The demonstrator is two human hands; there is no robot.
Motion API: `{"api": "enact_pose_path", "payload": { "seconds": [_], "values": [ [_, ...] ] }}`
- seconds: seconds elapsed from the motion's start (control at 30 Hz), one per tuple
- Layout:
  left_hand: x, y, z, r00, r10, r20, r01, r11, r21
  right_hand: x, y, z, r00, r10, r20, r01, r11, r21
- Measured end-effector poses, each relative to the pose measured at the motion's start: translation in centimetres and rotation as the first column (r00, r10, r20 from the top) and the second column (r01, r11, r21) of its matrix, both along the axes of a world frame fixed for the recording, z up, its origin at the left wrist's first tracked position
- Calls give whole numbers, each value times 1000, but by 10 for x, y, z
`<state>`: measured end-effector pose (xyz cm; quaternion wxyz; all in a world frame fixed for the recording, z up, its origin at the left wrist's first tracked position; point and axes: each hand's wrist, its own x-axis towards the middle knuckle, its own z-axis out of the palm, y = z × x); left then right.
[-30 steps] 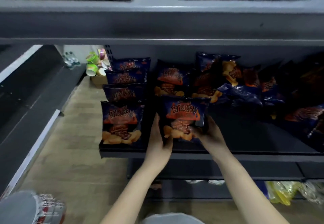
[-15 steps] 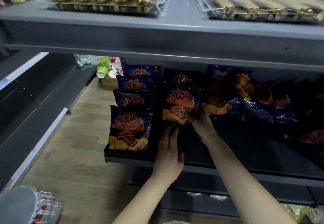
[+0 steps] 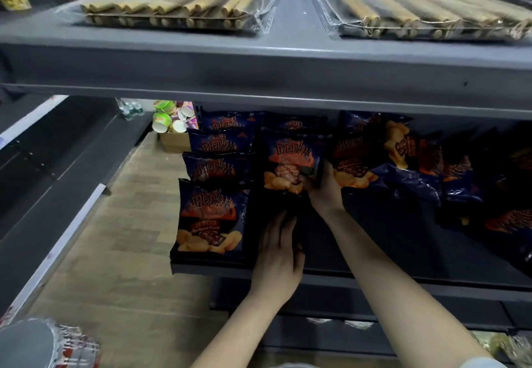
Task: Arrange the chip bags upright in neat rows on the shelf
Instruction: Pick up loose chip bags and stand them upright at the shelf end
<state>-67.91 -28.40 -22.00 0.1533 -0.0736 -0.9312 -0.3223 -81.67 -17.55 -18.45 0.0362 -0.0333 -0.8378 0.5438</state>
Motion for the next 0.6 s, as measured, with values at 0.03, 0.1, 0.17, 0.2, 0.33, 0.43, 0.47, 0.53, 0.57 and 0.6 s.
{"api": "enact_pose_path", "payload": {
  "seconds": [0.03,0.1,0.17,0.2,0.33,0.43,0.47,0.53,0.57,0.6],
  "values": [
    [0,0,0,1000,-2,-2,2,1000,2,1,-1,-1,1000,-4,-21,5,1000,14],
    [0,0,0,1000,-4,-1,4,1000,6,3,-4,-3,999,14,-49,-11,999,46],
    [0,0,-1,1000,-7,1,7,1000,10,4,-5,-4,997,37,-63,-32,997,75],
    [0,-1,-1,1000,-10,1,10,1000,12,4,-5,-5,997,43,-65,-37,995,95],
    [1,-1,-1,1000,-25,1,25,1000,15,1,-3,-4,995,93,35,-97,984,148],
    [2,-2,1,1000,-27,-4,27,999,26,0,-2,2,991,108,81,-121,978,169],
    [2,-2,2,1000,-29,-4,29,999,36,2,-2,5,993,96,73,-108,978,179],
    [3,-2,4,999,-34,-4,34,998,61,10,1,9,997,68,29,-72,980,187],
    [3,-2,4,999,-35,-2,35,997,74,16,3,11,998,58,-3,-56,981,183],
    [3,-2,5,999,-34,3,34,996,87,21,7,12,998,50,-40,-42,983,179]
  ]
}}
